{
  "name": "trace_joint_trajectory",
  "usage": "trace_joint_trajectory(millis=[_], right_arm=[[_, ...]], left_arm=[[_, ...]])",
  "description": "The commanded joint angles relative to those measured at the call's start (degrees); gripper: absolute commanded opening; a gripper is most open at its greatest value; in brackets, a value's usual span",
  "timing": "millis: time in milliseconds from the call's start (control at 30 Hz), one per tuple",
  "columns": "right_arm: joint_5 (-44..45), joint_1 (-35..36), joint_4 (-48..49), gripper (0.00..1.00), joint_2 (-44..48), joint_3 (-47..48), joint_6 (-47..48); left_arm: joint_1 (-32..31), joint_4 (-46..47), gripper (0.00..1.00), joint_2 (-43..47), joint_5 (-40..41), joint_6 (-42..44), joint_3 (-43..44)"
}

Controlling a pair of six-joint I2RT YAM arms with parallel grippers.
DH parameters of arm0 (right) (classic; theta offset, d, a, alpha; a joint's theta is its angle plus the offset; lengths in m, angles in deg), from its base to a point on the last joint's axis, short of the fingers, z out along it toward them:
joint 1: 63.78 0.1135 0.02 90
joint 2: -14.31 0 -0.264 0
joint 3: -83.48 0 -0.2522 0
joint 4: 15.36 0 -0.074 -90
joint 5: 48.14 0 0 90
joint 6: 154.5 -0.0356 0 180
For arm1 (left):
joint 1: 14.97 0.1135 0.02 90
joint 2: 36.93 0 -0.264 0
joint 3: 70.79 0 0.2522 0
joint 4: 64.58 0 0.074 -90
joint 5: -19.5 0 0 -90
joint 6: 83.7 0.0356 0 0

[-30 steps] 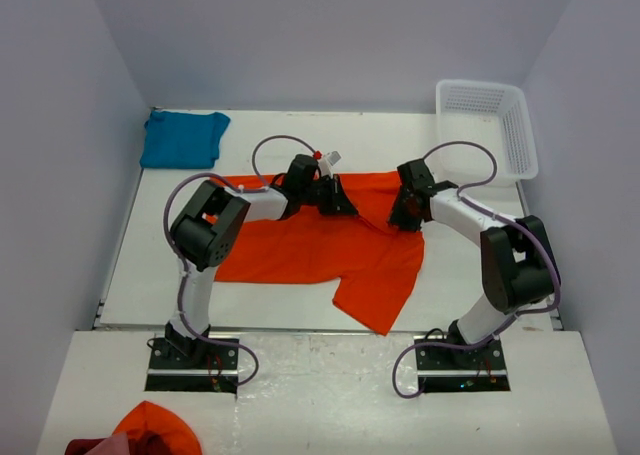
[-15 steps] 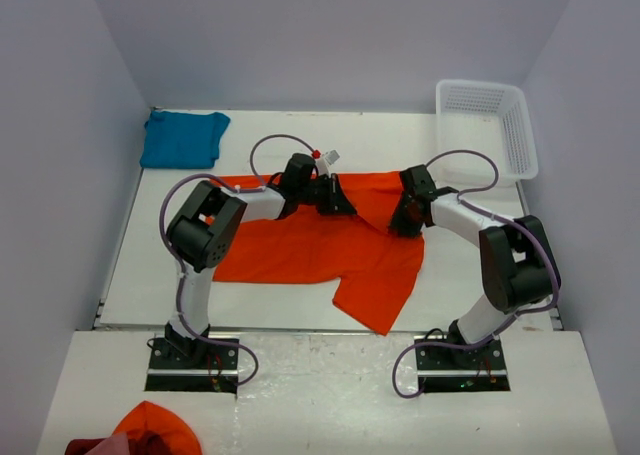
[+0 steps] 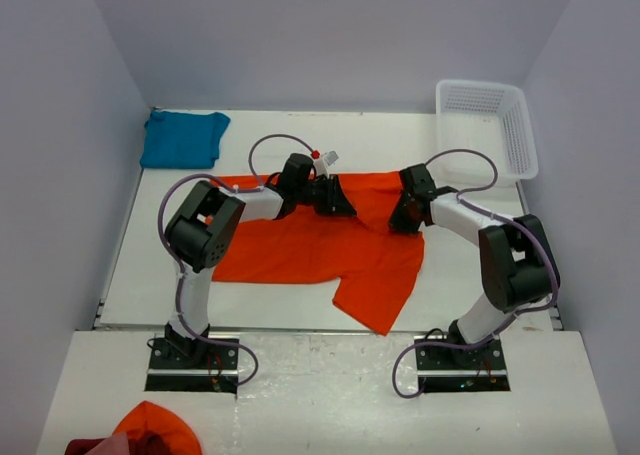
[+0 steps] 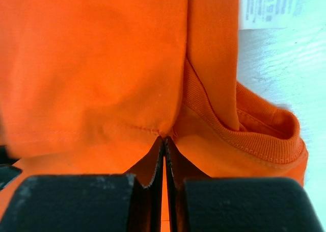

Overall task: Fold and stack the t-shirts
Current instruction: Flatten out the tshirt

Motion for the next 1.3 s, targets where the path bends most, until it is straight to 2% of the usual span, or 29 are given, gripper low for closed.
trace_joint_trajectory(millis=[0,33,133,333,733,833,967,1067,1267], right_arm=[[2.78,-0.20,-0.87,0.00,4.90,2.98,1.40],[3.13,-0.20,-1.58,0.00,5.70,4.11,1.84],[4.89,-0.20,-4.12,0.00,8.68,6.57,3.95],[6.65,-0.29,-8.78,0.00,9.93,13.94,8.26],[4.37,-1.08,-10.72,0.00,3.16,21.08,9.84],[3.84,-1.17,-10.72,0.00,2.37,21.79,9.84],[2.88,-1.43,-10.72,0.00,2.01,22.93,9.84],[1.47,-1.61,-10.72,0.00,2.19,23.63,10.37],[0.76,-1.52,-11.08,0.00,2.01,26.61,11.42]], left_arm=[[0.33,-0.93,0.27,0.31,0.09,2.13,0.55],[0.41,-1.98,0.36,0.30,0.53,2.39,0.55],[0.33,-3.13,0.50,0.13,1.94,3.27,0.29],[0.33,-4.01,0.56,0.74,2.82,3.63,-0.41],[-0.20,-7.80,0.56,1.10,5.72,5.21,0.29],[-0.46,-3.07,0.51,0.22,3.36,0.67,-0.32],[-0.81,14.91,0.42,-2.94,-4.46,-9.52,-2.16],[-1.87,22.32,0.41,-3.91,-7.11,-14.39,-2.61],[-3.80,22.44,0.41,-5.84,-6.41,-14.56,-1.29]])
